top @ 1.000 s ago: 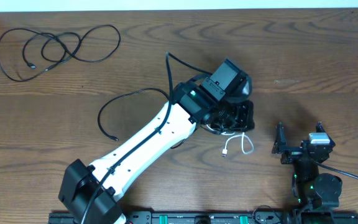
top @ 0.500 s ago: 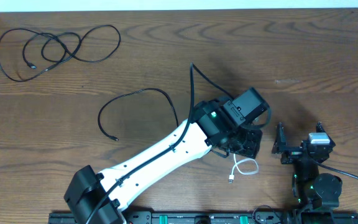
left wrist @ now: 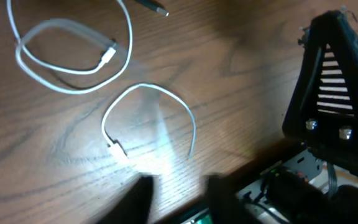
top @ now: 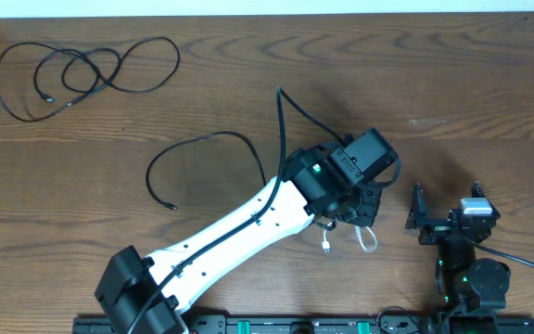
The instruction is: Untangle cables
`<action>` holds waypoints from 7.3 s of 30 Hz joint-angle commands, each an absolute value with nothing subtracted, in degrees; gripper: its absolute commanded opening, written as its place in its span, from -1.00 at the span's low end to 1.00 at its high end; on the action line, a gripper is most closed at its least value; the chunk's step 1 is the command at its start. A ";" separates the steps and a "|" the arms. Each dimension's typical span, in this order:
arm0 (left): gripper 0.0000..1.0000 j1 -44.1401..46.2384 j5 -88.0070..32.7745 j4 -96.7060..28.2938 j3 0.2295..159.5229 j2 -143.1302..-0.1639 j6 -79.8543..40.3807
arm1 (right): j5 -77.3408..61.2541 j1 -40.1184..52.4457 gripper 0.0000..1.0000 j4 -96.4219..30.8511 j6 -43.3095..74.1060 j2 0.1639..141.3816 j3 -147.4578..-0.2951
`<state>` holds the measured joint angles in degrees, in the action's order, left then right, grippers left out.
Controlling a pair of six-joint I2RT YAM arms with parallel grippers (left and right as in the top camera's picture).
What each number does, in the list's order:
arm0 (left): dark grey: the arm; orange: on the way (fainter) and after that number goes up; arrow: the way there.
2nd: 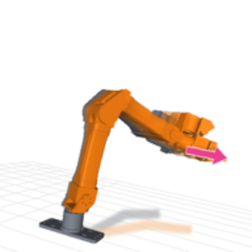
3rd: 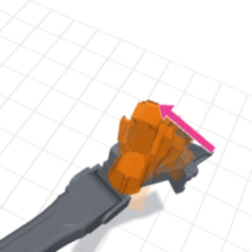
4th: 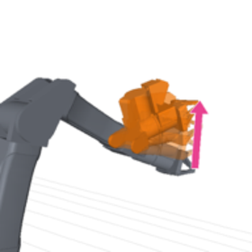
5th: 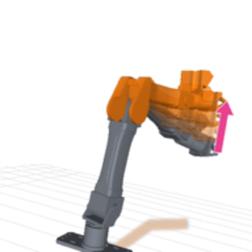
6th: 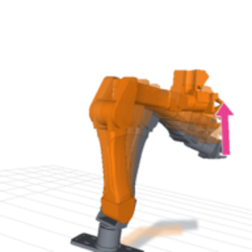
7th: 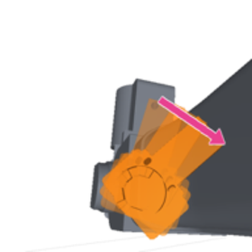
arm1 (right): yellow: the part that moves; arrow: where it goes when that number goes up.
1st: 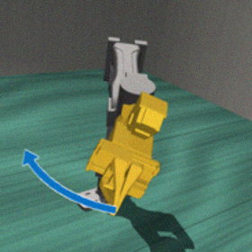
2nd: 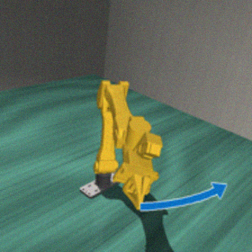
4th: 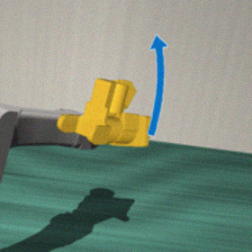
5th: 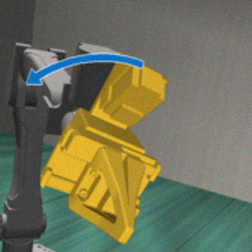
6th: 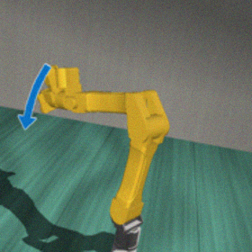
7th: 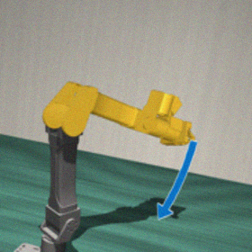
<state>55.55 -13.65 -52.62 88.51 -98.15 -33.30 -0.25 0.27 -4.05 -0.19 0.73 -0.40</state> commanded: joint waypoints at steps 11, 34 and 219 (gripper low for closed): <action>-0.66 54.94 -6.52 -53.60 89.08 -94.70 -33.15 | -0.19 0.95 0.98 -4.32 0.58 0.56 -0.30; 0.69 50.52 -3.77 -39.83 89.06 -112.95 -29.63 | -0.16 0.95 0.99 -4.32 0.60 0.56 -0.30; -0.84 -50.28 22.57 -22.13 95.98 -107.42 -4.56 | -0.19 0.95 0.99 -4.32 0.60 0.56 -0.30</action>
